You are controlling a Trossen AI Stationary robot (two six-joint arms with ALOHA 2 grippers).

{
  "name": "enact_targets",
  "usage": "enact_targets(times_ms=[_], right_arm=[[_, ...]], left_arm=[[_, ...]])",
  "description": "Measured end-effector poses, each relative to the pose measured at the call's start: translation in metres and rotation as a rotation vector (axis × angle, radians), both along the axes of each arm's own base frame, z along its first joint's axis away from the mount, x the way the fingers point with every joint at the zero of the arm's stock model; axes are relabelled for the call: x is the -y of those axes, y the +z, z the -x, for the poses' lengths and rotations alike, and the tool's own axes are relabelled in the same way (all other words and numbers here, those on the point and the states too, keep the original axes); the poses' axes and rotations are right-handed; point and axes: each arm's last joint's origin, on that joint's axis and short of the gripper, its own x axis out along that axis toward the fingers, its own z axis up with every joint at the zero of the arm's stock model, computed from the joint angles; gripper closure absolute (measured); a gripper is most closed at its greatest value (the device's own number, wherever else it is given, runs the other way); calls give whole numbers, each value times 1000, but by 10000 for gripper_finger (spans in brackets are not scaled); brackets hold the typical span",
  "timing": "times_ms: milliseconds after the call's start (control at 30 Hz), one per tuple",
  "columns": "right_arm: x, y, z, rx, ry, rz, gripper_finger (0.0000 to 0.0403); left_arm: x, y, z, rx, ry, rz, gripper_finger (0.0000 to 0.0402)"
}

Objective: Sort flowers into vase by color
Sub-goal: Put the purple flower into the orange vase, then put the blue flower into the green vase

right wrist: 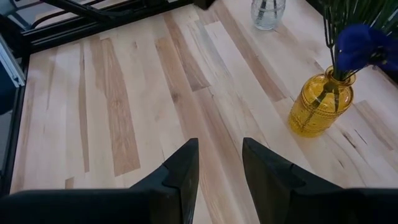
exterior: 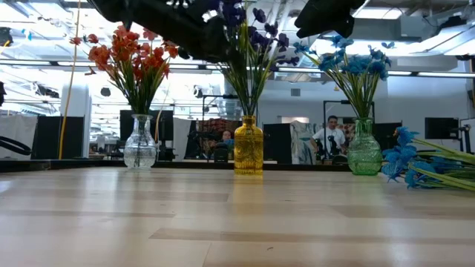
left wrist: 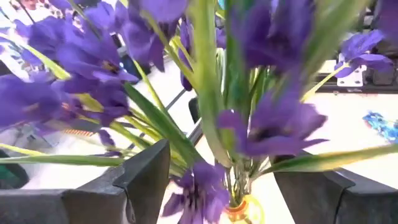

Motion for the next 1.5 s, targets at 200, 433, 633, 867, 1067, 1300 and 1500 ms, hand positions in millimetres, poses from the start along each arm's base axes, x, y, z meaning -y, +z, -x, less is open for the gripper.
enact_targets(times_ms=[200,433,633,867,1067,1300,1500], right_arm=[[0,0,0,0,0,0,253],[-1,0,0,-6,19,-14,253],[-2,-2,1,-27,52,-38,253],[-2,-7,22,-174,1,-180,253],[-13,-14,44,-352,-68,-263,253],[-32,-22,48,-422,-36,-257,253],[-42,-25,48,-454,-14,-313,252]], left_arm=[[3,5,14,-86,-3,8,141],[5,13,28,-114,-3,13,141],[10,19,41,-150,-10,27,141],[26,12,53,-182,-46,109,141],[45,-3,60,-168,-83,186,141],[65,-13,56,-133,-155,210,141],[76,-15,54,-139,-195,206,141]])
